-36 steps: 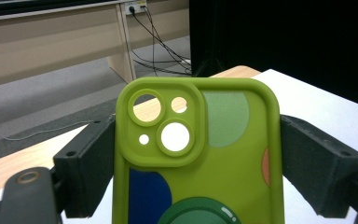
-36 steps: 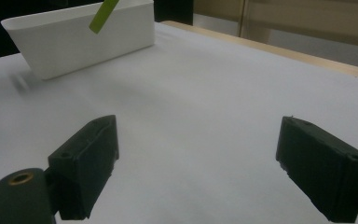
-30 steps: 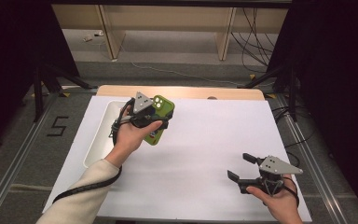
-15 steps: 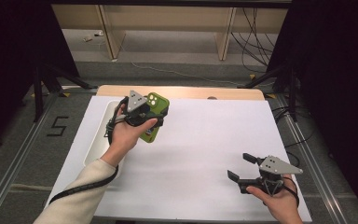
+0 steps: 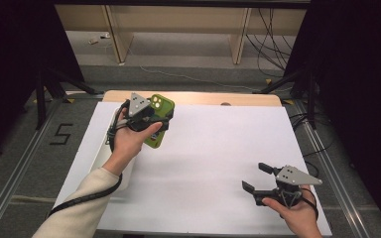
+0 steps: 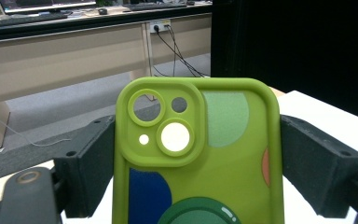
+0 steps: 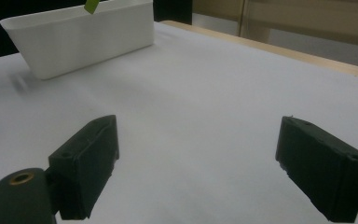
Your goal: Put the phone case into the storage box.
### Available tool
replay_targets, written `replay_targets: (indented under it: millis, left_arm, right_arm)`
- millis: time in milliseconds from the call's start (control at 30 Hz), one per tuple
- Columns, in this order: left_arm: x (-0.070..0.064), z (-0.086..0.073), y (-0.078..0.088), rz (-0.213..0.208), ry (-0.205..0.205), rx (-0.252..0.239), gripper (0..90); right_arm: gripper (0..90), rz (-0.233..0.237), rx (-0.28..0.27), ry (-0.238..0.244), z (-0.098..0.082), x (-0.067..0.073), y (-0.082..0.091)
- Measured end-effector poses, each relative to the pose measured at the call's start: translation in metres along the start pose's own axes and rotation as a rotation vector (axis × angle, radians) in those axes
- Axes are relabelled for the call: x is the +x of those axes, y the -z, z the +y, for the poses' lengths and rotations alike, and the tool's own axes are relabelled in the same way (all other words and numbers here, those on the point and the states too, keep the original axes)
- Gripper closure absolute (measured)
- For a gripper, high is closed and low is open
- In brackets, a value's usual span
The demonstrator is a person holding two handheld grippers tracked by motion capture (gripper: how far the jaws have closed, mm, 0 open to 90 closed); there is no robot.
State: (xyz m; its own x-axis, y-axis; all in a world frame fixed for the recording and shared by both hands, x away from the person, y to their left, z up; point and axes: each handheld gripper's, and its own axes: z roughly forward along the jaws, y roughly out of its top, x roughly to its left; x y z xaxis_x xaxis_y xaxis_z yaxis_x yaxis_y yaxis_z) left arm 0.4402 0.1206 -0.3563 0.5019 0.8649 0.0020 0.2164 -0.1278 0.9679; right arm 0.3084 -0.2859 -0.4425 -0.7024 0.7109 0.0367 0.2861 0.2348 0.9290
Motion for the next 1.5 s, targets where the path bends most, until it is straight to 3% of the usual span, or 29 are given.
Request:
replay_targets:
  millis: [1500]
  left_arm:
    - [0.048,-0.009,0.025,0.12,0.063,-0.044,16.1]
  right_arm:
    - [14.6,-0.004,0.001,-0.003,-0.001,-0.001,0.0]
